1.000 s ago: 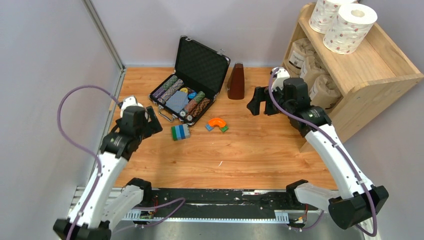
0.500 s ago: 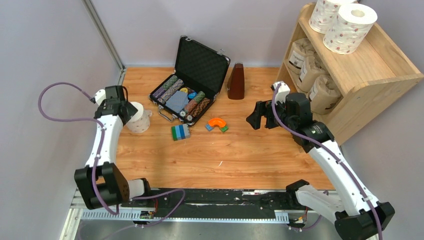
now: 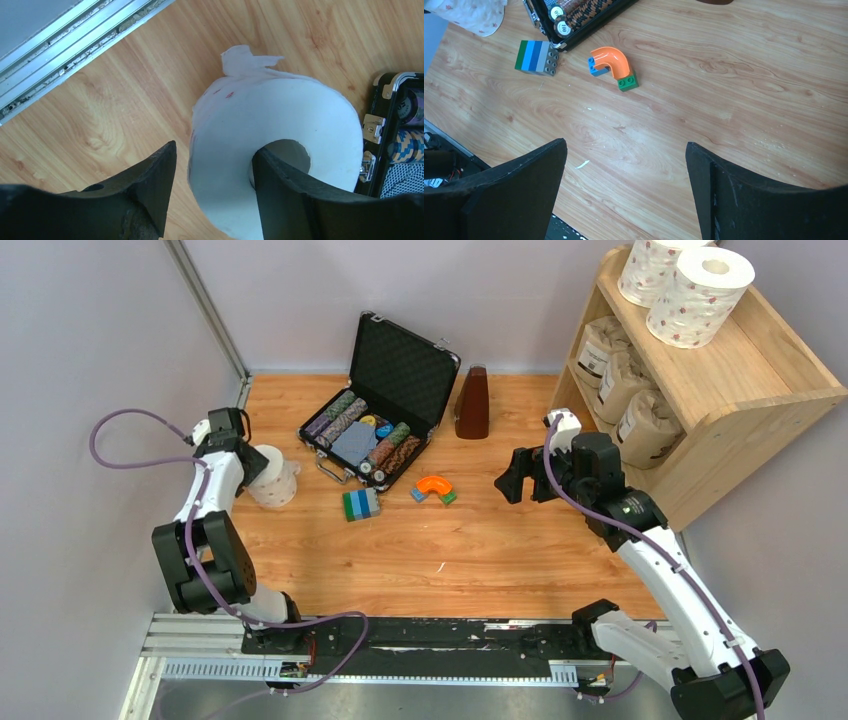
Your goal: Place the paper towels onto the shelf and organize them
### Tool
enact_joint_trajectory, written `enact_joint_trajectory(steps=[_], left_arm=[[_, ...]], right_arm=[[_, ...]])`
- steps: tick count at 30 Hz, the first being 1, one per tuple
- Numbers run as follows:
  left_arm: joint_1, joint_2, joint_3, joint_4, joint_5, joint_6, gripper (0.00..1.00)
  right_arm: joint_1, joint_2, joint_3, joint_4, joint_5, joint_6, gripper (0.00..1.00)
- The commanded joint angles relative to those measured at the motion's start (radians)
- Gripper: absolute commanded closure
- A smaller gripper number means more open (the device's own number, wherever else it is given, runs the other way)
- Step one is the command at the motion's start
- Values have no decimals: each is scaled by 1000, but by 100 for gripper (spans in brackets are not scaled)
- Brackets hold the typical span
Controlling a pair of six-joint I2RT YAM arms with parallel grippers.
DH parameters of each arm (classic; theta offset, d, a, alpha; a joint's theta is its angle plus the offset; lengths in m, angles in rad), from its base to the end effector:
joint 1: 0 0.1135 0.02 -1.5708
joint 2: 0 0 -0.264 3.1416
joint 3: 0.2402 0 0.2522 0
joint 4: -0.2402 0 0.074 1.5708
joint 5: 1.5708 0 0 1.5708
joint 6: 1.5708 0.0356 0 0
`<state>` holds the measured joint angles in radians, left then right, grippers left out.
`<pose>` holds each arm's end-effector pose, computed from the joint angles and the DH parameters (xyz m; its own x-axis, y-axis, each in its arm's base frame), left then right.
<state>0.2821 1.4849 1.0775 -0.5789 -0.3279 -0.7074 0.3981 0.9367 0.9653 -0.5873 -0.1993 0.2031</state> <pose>0.2902 0.0960 0.2447 -0.3266 -0.7352 -0.5939 -0.8506 0.5027 -0.1544 0.1808 0.0837 0.3354 -0.5864 -0.0321 -0.8093 -0.4252 0.8627 0.2738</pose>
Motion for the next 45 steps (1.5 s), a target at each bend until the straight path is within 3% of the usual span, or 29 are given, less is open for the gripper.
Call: enact_joint_trajectory(steps=[1,5,10,21,28,37,45], left_arm=[[11,-4,32,23,4,61,41],[10,-33,52,-2,54,123,66],[1,-58,128,-123,177,224,81],[-277,-192,253,-302,211,321,90],[-599,-221,258,-286,273,282,89],[-1075,8,286,-153,200,306,88],[-1219,171,259,29,215,373,84]], right_arm=[[5,-4,6,46,8,-15,9],[5,1,14,42,1,-13,9],[4,-10,9,36,2,-9,9],[6,-10,18,-16,-4,21,10],[20,-6,35,-25,-17,65,10],[92,6,72,-31,-6,115,12],[160,-19,36,-38,48,147,12]])
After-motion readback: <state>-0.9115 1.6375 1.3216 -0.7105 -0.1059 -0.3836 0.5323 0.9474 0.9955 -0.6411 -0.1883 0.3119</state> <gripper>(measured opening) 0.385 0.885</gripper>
